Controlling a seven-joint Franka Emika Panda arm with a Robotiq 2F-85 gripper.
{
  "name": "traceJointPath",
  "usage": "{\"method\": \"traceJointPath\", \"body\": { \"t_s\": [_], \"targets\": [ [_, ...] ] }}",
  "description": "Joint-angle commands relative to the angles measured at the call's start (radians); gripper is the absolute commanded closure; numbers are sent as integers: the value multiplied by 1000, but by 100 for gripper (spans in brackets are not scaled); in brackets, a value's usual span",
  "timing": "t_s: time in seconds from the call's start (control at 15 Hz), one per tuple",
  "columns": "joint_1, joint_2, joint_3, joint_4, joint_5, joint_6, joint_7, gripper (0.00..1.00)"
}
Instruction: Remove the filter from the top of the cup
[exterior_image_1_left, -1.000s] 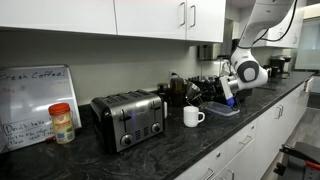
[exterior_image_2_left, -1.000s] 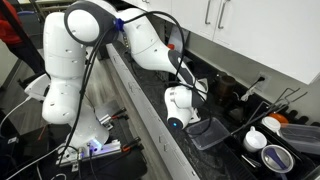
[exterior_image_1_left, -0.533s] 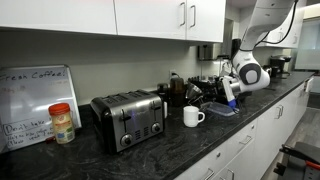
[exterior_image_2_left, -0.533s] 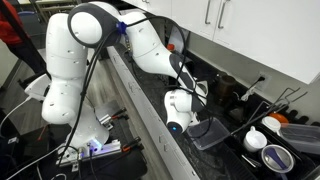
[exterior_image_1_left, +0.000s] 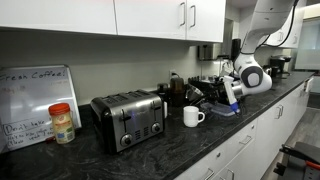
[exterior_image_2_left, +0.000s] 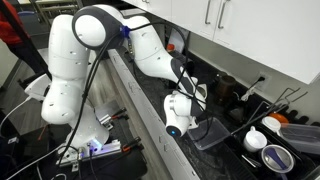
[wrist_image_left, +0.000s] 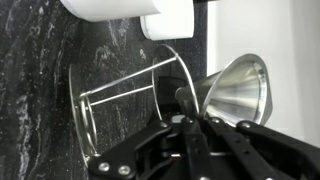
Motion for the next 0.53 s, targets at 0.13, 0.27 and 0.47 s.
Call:
{"method": "traceJointPath", "body": {
  "t_s": [0.13, 0.27, 0.47],
  "targets": [
    [11, -28, -21, -28, -26, 25, -29, 99],
    [13, -36, -25, -36, -34, 32, -37, 99],
    [12, -42, -29, -43, -43, 36, -49, 99]
  ]
}}
